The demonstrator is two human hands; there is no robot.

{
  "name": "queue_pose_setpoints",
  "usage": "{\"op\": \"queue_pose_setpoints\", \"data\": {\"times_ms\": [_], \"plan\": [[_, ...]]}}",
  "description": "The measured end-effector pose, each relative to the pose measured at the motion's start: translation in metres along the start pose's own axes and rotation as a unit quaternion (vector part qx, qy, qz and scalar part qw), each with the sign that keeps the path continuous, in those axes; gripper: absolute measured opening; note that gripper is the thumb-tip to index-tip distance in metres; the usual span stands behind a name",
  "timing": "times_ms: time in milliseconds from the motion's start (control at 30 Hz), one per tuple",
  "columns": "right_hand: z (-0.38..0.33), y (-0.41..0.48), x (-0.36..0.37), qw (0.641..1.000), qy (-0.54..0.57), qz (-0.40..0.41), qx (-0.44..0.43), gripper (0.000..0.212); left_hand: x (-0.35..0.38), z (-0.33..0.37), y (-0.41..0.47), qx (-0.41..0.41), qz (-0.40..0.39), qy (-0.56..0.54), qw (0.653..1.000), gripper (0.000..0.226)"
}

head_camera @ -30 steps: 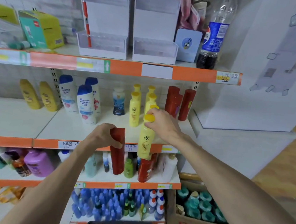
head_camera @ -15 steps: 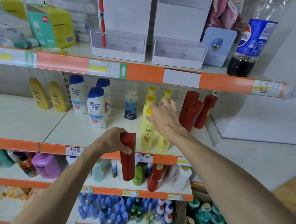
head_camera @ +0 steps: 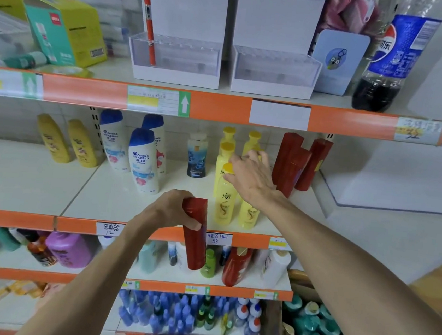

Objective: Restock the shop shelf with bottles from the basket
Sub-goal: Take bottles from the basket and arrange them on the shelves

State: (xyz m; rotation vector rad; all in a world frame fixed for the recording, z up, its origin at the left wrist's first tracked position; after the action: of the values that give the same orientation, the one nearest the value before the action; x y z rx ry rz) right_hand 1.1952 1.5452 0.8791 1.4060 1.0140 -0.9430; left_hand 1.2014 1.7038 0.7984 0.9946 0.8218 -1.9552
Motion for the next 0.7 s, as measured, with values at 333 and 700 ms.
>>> {"op": "queue_pose_setpoints", "data": {"times_ms": [333,700], "plan": [[-0.001,0.0,0.003,1.0,0.016,0.0,0.005,0.044,0.003,-0.008,-0.006,-0.01,-0.002,-0.004,1.0,0.054],[-0.001,-0.024,-0.02,0.996,0.075,0.043,-0.012,0.047,0.006,0.018,-0.012,0.023,-0.002,-0.017,1.0,0.052]]}}
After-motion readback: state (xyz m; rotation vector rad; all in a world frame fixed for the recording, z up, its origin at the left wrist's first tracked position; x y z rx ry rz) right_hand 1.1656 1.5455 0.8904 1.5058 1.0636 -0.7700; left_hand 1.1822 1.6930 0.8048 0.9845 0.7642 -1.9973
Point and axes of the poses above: each hand's wrist, its own y-axis towards the middle knuckle, its own x-axis out of the palm, z = x × y, the point moved 9 cm from there along y, towards the middle knuckle, and after that the axes turned 8 degrees about y, right-handed, at the moved point
